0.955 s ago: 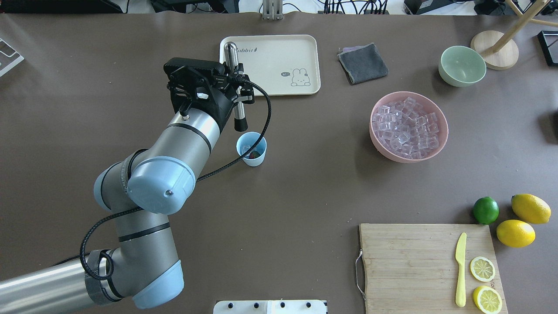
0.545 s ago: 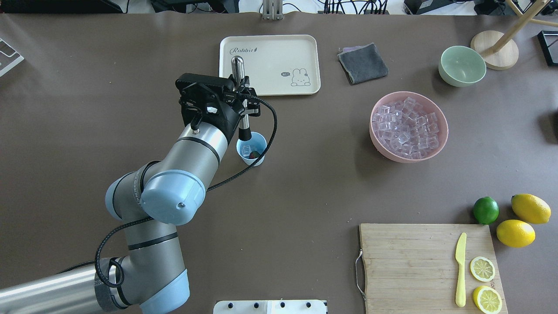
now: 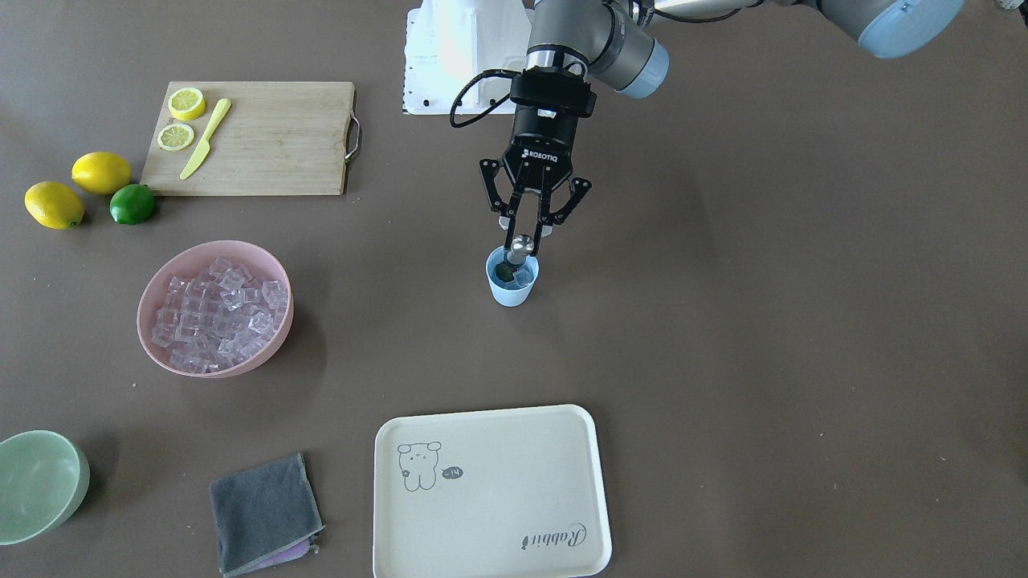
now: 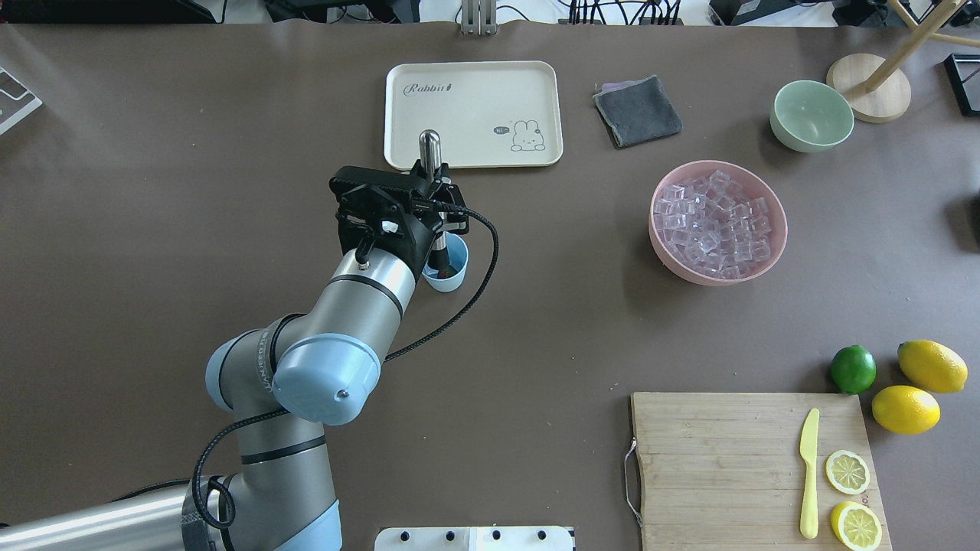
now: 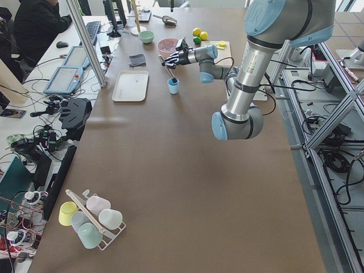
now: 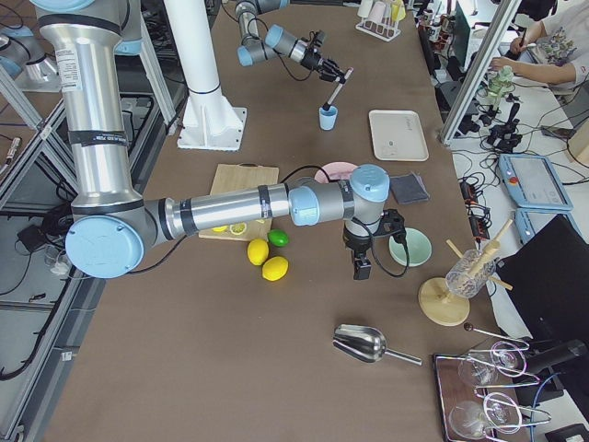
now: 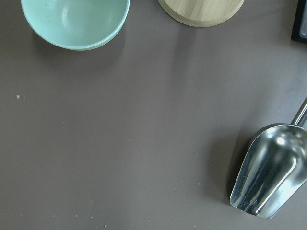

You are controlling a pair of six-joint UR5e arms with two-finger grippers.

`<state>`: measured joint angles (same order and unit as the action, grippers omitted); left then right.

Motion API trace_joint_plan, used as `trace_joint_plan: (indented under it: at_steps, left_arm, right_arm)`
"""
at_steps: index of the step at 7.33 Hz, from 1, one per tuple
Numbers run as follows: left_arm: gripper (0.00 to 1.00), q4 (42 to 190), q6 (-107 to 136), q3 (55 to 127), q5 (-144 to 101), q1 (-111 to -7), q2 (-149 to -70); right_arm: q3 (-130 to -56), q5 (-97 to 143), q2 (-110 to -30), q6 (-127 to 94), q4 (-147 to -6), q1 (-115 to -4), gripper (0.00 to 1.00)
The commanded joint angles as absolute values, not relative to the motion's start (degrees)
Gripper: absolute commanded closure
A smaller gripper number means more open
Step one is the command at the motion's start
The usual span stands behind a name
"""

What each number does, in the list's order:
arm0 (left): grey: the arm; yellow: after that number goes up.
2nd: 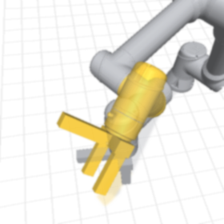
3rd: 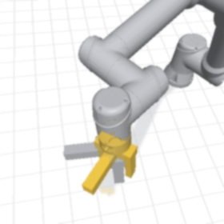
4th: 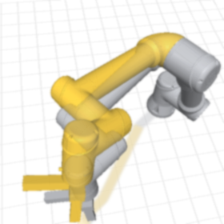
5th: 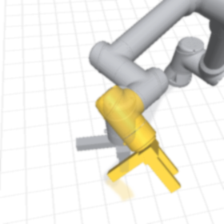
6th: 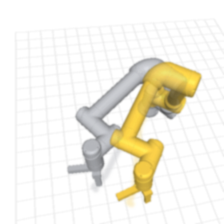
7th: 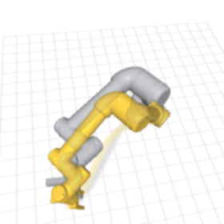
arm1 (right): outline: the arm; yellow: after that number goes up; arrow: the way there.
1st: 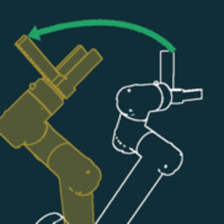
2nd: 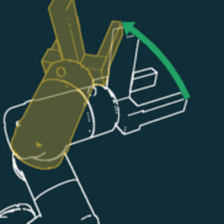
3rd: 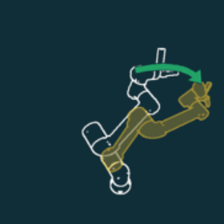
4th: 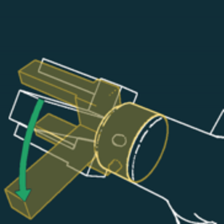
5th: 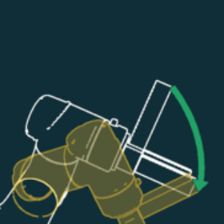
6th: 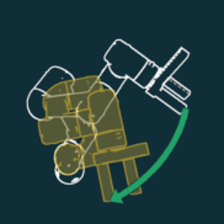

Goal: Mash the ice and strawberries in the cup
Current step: 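Lower the pestle into the cup and press down on the contents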

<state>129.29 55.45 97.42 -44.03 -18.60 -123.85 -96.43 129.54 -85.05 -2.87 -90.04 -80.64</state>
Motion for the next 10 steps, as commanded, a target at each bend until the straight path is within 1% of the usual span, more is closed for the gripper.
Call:
trace_joint_plan:
  at_steps: [1, 2, 3, 4, 7, 10]
  left_arm:
    - [1.00, 134.96, 55.29, 92.75, -43.95, -18.19, -123.84]
    - [1.00, 135.43, 54.59, 93.68, -44.29, -18.19, -124.10]
    - [1.00, 135.18, 50.32, 96.82, -44.38, -18.54, -124.97]
    - [1.00, 134.83, 47.75, 97.90, -44.30, -19.50, -126.72]
    - [1.00, 135.17, 48.34, 95.89, -44.12, -19.34, -126.04]
    - [1.00, 135.44, 48.34, 95.63, -44.38, -19.51, -125.25]
  right_arm:
    - [-97.73, 129.64, -86.21, -2.90, -90.09, -80.68, 0.01]
    - [-98.34, 129.64, -86.48, -2.90, -90.09, -80.68, 0.01]
    - [-98.35, 129.55, -86.57, -2.90, -90.09, -80.68, 0.01]
    - [-98.26, 129.55, -86.57, -2.90, -90.09, -80.68, 0.01]
    - [-97.82, 129.46, -86.22, -2.73, -90.09, -80.68, 0.01]
    - [-97.65, 128.50, -86.31, -2.55, -90.09, -80.68, 0.01]
